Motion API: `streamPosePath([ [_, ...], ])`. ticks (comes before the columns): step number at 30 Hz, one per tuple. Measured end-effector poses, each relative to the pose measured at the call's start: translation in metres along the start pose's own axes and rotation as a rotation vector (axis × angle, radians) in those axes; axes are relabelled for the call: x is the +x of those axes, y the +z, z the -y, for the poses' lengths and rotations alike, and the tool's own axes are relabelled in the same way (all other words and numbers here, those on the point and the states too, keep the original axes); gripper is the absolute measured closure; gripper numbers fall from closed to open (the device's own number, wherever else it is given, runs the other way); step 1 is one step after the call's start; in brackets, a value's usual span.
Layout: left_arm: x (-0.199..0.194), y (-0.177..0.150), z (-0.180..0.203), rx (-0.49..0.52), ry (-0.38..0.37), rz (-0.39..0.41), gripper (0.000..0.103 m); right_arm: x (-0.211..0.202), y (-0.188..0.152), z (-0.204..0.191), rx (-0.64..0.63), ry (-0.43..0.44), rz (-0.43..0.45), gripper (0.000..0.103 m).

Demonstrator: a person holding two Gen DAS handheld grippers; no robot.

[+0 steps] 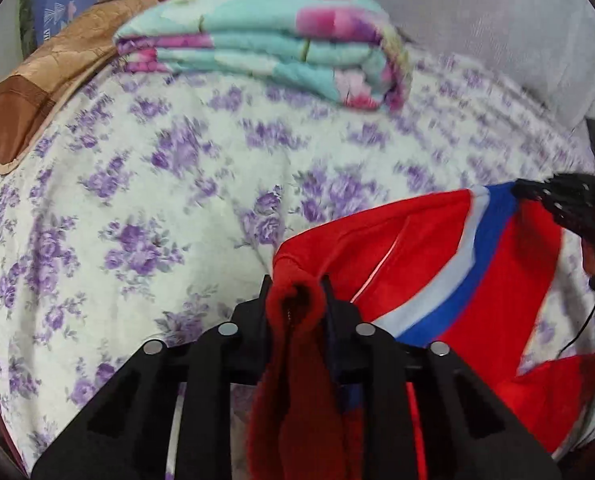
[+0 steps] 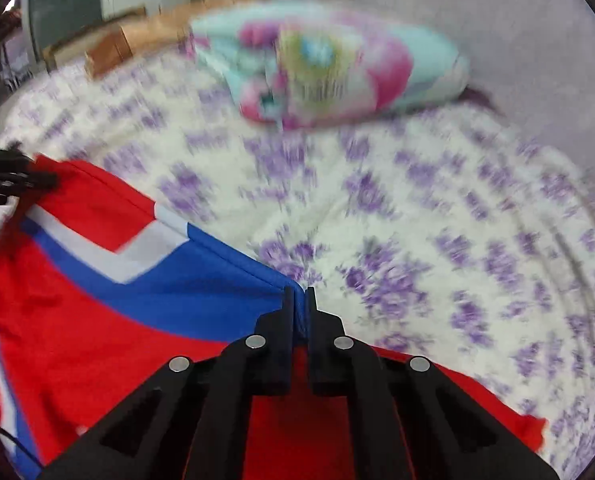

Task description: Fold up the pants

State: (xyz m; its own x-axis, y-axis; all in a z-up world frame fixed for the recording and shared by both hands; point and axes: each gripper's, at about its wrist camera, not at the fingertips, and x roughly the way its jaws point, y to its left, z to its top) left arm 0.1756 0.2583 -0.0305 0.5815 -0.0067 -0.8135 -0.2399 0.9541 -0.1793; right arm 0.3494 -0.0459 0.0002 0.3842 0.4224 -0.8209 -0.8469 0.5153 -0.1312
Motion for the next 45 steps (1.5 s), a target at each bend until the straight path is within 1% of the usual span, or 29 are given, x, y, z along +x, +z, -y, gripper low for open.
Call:
streamPosePath([
  [3,-0.035,-0.007,0.007,0.015,-0.014,0.067,0.088,-0.067,-0.012,-0.018,-0.008,-0.021,0.097,0.098],
  [5,-0.065,-0.014,0.017,0.04,-0.033,0.114,0.088,-0.11,-0.028,-0.036,-0.029,-0.039,0.149,0.098],
  [6,-0.077,-0.019,0.02,0.054,-0.043,0.13,0.088,-0.121,-0.029,-0.045,-0.043,-0.045,0.162,0.098],
  [7,-0.089,-0.022,0.024,0.069,-0.054,0.143,0.088,-0.148,-0.047,-0.061,-0.07,-0.055,0.188,0.098],
  [8,-0.1,-0.029,0.026,0.081,-0.066,0.151,0.088,-0.164,-0.059,-0.068,-0.076,-0.059,0.201,0.098],
  [10,-0.12,-0.048,0.031,0.101,-0.09,0.152,0.088,-0.189,-0.088,-0.09,-0.074,-0.036,0.215,0.098],
  [12,-0.131,-0.075,0.033,0.113,-0.105,0.133,0.088,-0.205,-0.127,-0.118,-0.072,0.001,0.198,0.098],
  [14,-0.135,-0.101,0.034,0.113,-0.116,0.106,0.087,-0.203,-0.17,-0.145,-0.053,0.046,0.153,0.098],
  [16,-0.133,-0.134,0.033,0.105,-0.131,0.053,0.085,-0.185,-0.204,-0.166,-0.012,0.084,0.1,0.098],
  [17,-0.13,-0.146,0.032,0.105,-0.12,0.03,0.08,-0.171,-0.223,-0.179,0.007,0.096,0.07,0.098],
  [18,-0.126,-0.152,0.03,0.105,-0.109,0.015,0.077,-0.162,-0.235,-0.187,0.019,0.098,0.054,0.098],
  [19,-0.121,-0.161,0.028,0.1,-0.098,-0.002,0.071,-0.153,-0.245,-0.194,0.037,0.097,0.046,0.098],
  [20,-0.117,-0.169,0.022,0.076,-0.093,-0.017,0.07,-0.146,-0.255,-0.198,0.069,0.095,0.054,0.098],
  [22,-0.114,-0.177,0.013,0.029,-0.111,-0.033,0.069,-0.144,-0.262,-0.198,0.118,0.092,0.088,0.098],
  [24,-0.12,-0.18,0.009,0.006,-0.124,-0.017,0.061,-0.147,-0.263,-0.195,0.16,0.108,0.123,0.098],
  [25,-0.127,-0.18,0.008,-0.004,-0.128,-0.003,0.054,-0.148,-0.263,-0.194,0.166,0.109,0.128,0.098],
  [27,-0.146,-0.174,0.004,-0.02,-0.126,0.052,0.054,-0.149,-0.265,-0.197,0.153,0.093,0.128,0.097],
  [28,-0.153,-0.171,0.003,-0.022,-0.12,0.072,0.051,-0.148,-0.265,-0.198,0.141,0.082,0.126,0.097],
  [29,-0.158,-0.168,0.002,-0.025,-0.106,0.088,0.046,-0.147,-0.265,-0.199,0.133,0.075,0.126,0.097],
  [30,-0.157,-0.164,0.0,-0.035,-0.078,0.081,0.043,-0.146,-0.267,-0.199,0.136,0.076,0.127,0.097],
  [31,-0.151,-0.162,-0.001,-0.044,-0.066,0.053,0.042,-0.145,-0.268,-0.198,0.141,0.079,0.128,0.097],
  [33,-0.129,-0.164,-0.002,-0.058,-0.043,-0.021,0.042,-0.144,-0.27,-0.196,0.153,0.088,0.132,0.097],
  [34,-0.12,-0.167,-0.003,-0.075,-0.047,-0.057,0.042,-0.144,-0.271,-0.194,0.162,0.092,0.134,0.097],
  [35,-0.116,-0.169,-0.005,-0.098,-0.072,-0.072,0.043,-0.144,-0.272,-0.194,0.168,0.094,0.135,0.097],
  [37,-0.122,-0.172,-0.006,-0.135,-0.107,-0.07,0.043,-0.143,-0.274,-0.191,0.183,0.101,0.133,0.097],
  [40,-0.138,-0.174,-0.006,-0.211,-0.252,-0.066,0.043,-0.142,-0.275,-0.189,0.19,0.108,0.133,0.097],
  [42,-0.14,-0.174,0.0,-0.241,-0.309,-0.072,0.042,-0.14,-0.275,-0.19,0.187,0.105,0.134,0.097],
  [44,-0.13,-0.175,0.007,-0.262,-0.34,-0.104,0.043,-0.139,-0.275,-0.189,0.19,0.107,0.136,0.097],
  [45,-0.121,-0.176,0.008,-0.281,-0.339,-0.125,0.043,-0.139,-0.275,-0.188,0.194,0.11,0.138,0.097],
])
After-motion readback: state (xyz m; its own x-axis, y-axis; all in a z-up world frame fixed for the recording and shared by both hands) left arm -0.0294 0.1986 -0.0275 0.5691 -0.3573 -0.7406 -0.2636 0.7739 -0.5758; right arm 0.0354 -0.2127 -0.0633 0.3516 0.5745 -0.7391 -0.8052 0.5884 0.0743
